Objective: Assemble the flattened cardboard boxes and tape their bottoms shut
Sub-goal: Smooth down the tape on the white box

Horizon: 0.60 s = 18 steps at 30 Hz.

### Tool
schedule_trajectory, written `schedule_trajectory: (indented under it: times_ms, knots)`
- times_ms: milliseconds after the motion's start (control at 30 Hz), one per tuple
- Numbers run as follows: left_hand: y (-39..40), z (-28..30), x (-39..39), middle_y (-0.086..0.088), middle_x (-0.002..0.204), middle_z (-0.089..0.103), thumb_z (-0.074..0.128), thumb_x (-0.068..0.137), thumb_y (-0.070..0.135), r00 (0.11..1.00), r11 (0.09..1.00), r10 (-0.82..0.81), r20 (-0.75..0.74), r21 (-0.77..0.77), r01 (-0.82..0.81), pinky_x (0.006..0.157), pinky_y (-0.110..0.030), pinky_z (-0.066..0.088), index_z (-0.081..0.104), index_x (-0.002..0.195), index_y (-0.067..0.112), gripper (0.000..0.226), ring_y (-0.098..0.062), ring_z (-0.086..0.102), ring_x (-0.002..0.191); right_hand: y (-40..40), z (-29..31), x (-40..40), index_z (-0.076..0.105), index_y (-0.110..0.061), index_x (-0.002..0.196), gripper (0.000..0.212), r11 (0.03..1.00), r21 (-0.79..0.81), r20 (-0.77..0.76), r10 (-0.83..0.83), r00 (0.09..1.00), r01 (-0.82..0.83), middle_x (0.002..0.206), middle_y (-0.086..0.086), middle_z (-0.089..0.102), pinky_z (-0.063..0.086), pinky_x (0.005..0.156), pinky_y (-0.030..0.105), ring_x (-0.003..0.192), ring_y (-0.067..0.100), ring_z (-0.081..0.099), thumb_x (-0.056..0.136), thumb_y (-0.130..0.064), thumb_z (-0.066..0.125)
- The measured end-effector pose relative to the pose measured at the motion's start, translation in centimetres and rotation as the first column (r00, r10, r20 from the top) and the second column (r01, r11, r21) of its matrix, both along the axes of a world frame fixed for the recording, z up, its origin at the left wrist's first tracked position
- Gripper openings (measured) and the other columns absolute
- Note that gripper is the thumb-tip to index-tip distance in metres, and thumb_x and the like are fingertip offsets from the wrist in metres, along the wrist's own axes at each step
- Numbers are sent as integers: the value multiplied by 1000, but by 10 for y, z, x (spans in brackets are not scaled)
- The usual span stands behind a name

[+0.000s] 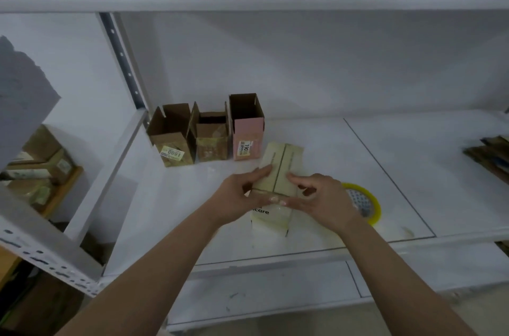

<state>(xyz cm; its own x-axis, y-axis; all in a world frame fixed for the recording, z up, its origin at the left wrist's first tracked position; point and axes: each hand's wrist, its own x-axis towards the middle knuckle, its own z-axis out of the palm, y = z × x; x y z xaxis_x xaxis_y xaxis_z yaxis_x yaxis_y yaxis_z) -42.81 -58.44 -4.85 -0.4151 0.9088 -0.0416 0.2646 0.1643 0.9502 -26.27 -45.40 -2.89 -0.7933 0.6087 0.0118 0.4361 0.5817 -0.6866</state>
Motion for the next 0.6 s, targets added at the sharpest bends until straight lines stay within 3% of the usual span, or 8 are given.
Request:
schedule_trajectory:
  times_ms: [133, 267, 367, 433, 500, 600]
  knots:
    - [-1, -5, -2, -1, 148, 44, 78, 79, 10, 995, 1000, -17, -95, 17, 18, 103, -24, 45, 47, 141, 29, 72, -7, 43, 134, -2, -6, -2, 62, -31, 129, 73, 966, 256, 27, 10, 1000, -17, 95, 3, 70, 48, 87, 39, 89, 21, 65, 64, -63, 74]
    - [-2, -6, 4, -4, 145, 46, 77, 79, 7, 988, 998, 27, -152, 67, -17, 97, -4, 37, 48, 141, 23, 70, -4, 35, 137, -8, -1, -7, 54, -29, 134, 65, 906, 422, 163, -30, 986, -42, 116, -2, 67, 37, 94, 34, 105, 20, 62, 78, -59, 69]
    - [-5, -2, 12, 5, 133, 54, 78, 80, 12, 965, 994, 101, -240, 63, -88, 86, 2, 38, 42, 145, 15, 75, -1, 53, 118, -15, 5, -13, 46, -28, 131, 67, 896, 443, 227, -83, 970, -27, 130, -2, 52, 35, 98, 37, 117, 22, 53, 78, -68, 61]
    - [-11, 0, 18, 8, 119, 60, 80, 78, 21, 928, 973, 228, -295, 38, -227, 81, -2, 44, 47, 141, 13, 72, -1, 60, 104, -20, 6, -17, 46, -27, 129, 69, 897, 442, 222, -112, 968, 3, 132, -1, 48, 37, 97, 38, 118, 22, 52, 77, -70, 60]
    - [-19, -5, 20, 4, 110, 70, 80, 78, 32, 852, 932, 346, -392, 35, -362, 85, -17, 52, 62, 127, 13, 55, -7, 67, 96, -21, 4, -18, 47, -26, 128, 66, 908, 419, 205, -113, 972, 17, 131, 0, 50, 39, 94, 37, 113, 21, 56, 78, -67, 63]
    - [-26, -12, 22, 4, 82, 75, 72, 86, 28, 757, 912, 390, -524, 108, -395, 72, -28, 55, 76, 95, 17, 15, -11, 70, 76, -21, 2, -18, 47, -26, 127, 63, 924, 381, 185, -111, 976, 33, 126, -1, 54, 42, 90, 35, 104, 20, 60, 79, -64, 65]
